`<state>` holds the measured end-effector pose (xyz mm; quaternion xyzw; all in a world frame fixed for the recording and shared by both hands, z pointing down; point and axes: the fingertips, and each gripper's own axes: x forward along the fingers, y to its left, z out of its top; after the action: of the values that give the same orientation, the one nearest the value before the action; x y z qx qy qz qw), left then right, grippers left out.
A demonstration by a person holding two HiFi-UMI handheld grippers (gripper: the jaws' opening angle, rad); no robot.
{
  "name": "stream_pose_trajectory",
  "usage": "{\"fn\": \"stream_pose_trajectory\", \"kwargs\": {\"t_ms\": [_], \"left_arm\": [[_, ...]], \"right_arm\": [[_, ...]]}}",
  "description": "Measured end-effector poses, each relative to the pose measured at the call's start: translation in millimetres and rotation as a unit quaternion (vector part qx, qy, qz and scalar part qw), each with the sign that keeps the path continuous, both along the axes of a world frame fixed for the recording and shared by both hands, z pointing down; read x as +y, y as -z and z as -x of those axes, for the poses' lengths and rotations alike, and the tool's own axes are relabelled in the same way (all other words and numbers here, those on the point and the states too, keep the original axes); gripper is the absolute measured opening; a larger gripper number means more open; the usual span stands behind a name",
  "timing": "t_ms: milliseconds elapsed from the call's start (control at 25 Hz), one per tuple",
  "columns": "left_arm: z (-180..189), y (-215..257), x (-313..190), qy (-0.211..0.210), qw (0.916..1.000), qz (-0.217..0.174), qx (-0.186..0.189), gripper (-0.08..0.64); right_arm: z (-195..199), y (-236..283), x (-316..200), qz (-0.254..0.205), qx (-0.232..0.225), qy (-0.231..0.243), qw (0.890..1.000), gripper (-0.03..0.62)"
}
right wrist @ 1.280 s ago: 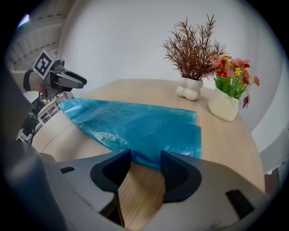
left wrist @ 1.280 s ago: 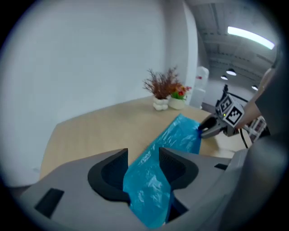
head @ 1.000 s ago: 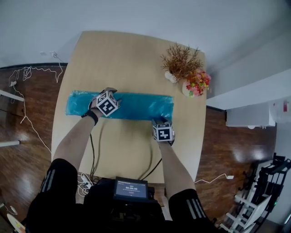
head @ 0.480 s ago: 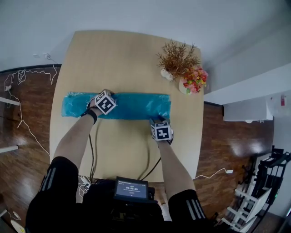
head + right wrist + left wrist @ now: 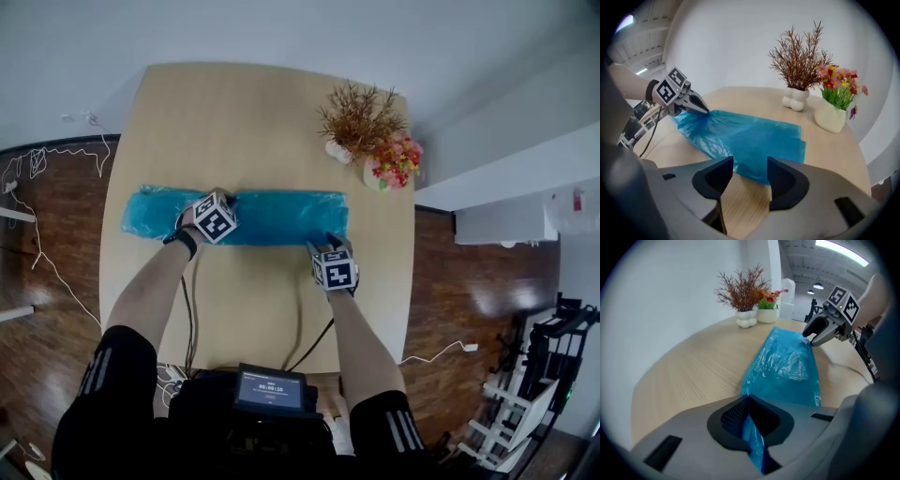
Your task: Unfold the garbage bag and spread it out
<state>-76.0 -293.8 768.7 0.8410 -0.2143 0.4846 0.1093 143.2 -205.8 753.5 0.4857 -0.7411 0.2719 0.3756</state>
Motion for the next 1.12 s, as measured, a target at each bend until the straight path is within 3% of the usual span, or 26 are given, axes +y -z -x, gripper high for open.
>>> {"fn": "stream_pose_trajectory", "kwargs": {"t_ms": [280,480,600,720,960,1040,1120], "left_arm": [[-3,38,8,-0.031,0.9957,-0.087,0.008,0.0],[-6,63,26,-0.084,0.9815,-0.171,-0.014,0.0],[-9,76,41,-0.099,0.9729,-0.208,-0.018,0.0],[-10,91,59,-0.111,0.9634,-0.243,-0.018,0.0],[-13,106,98,-0.155,0.9422,-0.295,-0.033,0.0],[-13,106,110,-0.163,0.9401,-0.297,-0.034,0.0],[-13,104,120,-0.162,0.942,-0.292,-0.029,0.0]], "right_arm": [[12,47,-24,-0.072,-0.026,0.038,0.996,0.249],[43,87,-46,-0.12,-0.031,0.108,0.986,0.247],[71,112,-50,-0.131,-0.026,0.173,0.976,0.247],[99,118,-45,-0.129,0.004,0.265,0.956,0.247],[134,104,-32,-0.121,0.096,0.412,0.898,0.249],[141,98,-29,-0.116,0.12,0.439,0.883,0.249],[143,90,-27,-0.104,0.136,0.451,0.876,0.249]]}}
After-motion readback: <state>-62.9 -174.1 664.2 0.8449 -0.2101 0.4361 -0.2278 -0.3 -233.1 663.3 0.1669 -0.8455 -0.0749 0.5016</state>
